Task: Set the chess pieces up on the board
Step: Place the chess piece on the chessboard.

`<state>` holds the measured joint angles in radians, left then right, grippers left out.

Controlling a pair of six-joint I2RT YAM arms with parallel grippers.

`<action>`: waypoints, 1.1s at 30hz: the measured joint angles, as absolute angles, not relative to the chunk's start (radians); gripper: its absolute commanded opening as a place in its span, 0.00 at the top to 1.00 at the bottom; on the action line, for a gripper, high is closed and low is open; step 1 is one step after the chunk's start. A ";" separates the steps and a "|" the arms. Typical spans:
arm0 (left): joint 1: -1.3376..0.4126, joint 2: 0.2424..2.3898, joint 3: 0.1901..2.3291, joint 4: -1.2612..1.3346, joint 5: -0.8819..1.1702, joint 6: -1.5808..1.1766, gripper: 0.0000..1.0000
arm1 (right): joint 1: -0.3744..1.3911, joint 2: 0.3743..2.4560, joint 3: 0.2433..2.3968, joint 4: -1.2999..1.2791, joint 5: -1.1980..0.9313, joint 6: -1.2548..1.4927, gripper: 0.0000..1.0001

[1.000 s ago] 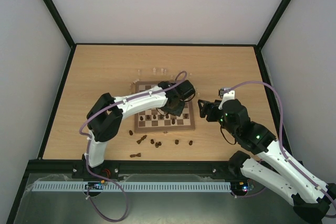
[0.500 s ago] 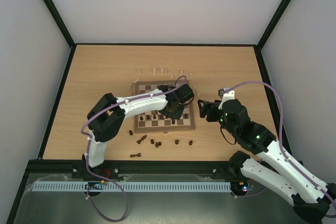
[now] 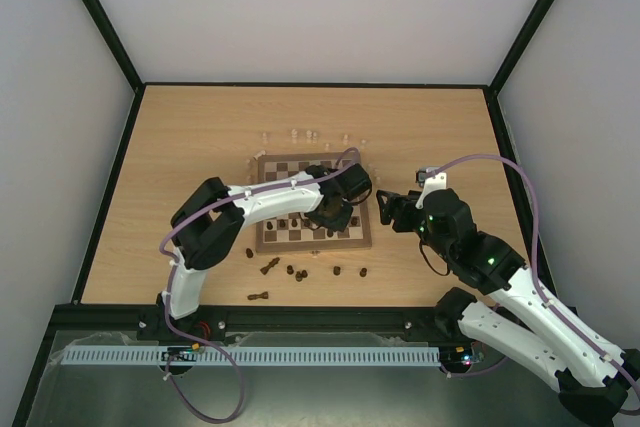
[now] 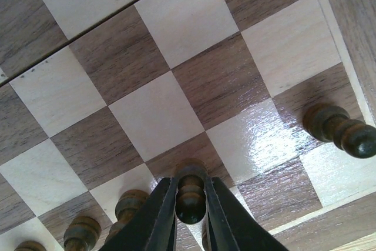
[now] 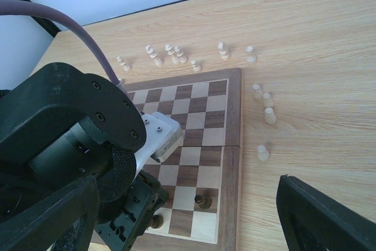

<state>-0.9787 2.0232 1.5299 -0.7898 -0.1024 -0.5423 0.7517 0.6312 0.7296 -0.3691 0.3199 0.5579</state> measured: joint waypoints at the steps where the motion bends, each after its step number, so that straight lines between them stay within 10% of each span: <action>1: -0.979 2.024 1.529 -0.790 -0.102 -0.542 0.81 | 0.752 0.631 0.730 -0.369 0.320 0.558 0.17; 33: -0.984 1.744 1.589 -0.790 -0.190 -0.553 0.44 | 0.752 0.696 0.730 -0.369 0.306 0.557 0.17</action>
